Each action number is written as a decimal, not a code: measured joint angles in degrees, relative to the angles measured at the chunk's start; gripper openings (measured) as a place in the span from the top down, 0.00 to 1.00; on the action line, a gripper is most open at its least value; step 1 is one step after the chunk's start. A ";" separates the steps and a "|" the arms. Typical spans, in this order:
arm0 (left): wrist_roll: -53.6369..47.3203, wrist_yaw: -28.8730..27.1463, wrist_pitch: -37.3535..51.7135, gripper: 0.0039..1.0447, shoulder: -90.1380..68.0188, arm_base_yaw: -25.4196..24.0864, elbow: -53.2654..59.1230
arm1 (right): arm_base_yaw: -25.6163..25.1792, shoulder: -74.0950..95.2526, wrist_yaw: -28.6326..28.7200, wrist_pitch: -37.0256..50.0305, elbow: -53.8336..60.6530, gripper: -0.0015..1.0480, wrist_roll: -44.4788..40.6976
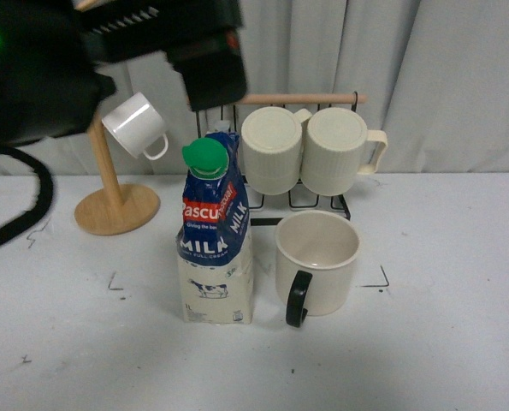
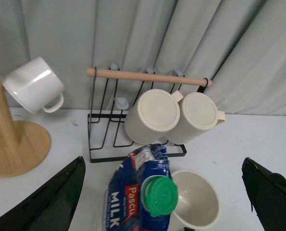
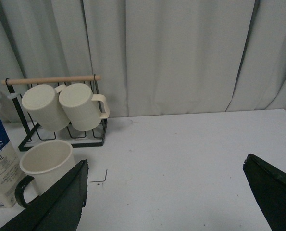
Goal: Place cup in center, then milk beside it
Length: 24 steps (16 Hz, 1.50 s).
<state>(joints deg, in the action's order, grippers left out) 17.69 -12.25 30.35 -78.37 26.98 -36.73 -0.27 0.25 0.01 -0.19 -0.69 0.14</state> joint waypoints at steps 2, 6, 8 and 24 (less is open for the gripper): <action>-4.39 -1.29 5.27 0.12 8.61 -4.50 7.21 | 0.00 0.00 0.00 0.00 0.00 0.06 0.02; -15.72 1.81 10.34 0.59 23.87 -16.76 23.56 | 0.00 0.00 0.02 0.00 0.00 0.06 0.02; -16.68 4.04 9.31 0.84 28.33 -18.86 26.64 | 0.00 0.00 0.00 -0.02 0.00 0.06 0.02; -16.87 12.22 -12.46 0.99 60.52 -26.86 36.11 | 0.00 0.00 0.00 0.00 0.00 0.06 0.02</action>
<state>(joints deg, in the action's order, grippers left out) 0.82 -0.03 17.89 -17.85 0.12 -0.62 -0.27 0.25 0.01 -0.19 -0.69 0.16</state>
